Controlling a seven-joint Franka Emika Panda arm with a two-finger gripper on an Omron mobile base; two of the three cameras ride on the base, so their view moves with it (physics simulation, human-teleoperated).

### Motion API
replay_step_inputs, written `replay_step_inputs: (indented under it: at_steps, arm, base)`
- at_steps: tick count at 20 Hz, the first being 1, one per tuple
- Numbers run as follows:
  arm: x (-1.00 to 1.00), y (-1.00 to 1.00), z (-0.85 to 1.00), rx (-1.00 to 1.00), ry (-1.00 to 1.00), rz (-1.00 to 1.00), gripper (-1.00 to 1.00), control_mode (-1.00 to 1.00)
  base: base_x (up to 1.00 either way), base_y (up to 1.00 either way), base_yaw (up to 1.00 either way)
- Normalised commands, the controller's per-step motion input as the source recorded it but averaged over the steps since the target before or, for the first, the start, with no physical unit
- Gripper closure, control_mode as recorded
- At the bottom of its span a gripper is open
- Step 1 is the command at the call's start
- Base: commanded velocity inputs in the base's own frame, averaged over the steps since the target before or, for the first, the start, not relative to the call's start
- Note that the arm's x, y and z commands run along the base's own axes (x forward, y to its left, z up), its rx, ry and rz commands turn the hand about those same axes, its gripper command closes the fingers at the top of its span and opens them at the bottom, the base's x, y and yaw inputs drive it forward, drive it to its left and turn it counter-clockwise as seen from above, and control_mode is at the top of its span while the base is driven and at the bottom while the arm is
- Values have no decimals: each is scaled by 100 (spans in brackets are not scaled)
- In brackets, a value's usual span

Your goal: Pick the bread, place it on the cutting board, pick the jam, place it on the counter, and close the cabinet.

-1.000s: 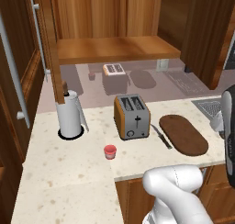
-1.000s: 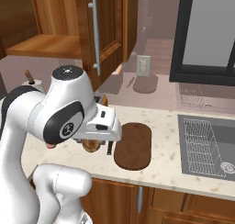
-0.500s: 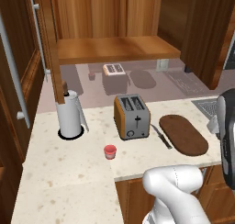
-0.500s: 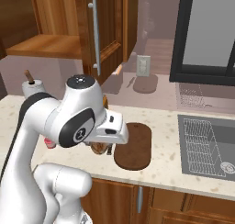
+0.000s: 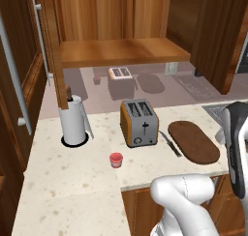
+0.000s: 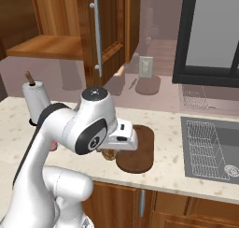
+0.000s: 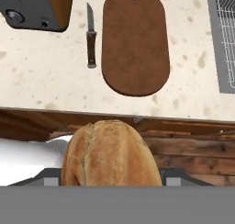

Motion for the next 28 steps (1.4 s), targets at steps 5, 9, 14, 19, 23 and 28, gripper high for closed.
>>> replay_step_inputs:
  at_steps: [5, 9, 14, 19, 23, 28]
  arm:
    - [29, -13, -29, -1, 0, 0, 100, -100]
    - [35, -11, -24, 0, 0, 0, 100, -100]
    - [38, -10, -23, 0, 0, 0, 100, -100]
    - [42, -8, -26, 0, 0, 0, 100, -100]
    - [45, -9, -25, 0, 0, 0, 100, -100]
    - [41, -14, -25, 0, 0, 0, 100, -100]
  base:
    - [0, 0, 0]
    - [0, 0, 0]
    - [0, 0, 0]
    - [0, 0, 0]
    - [0, 0, 0]
    - [0, 0, 0]
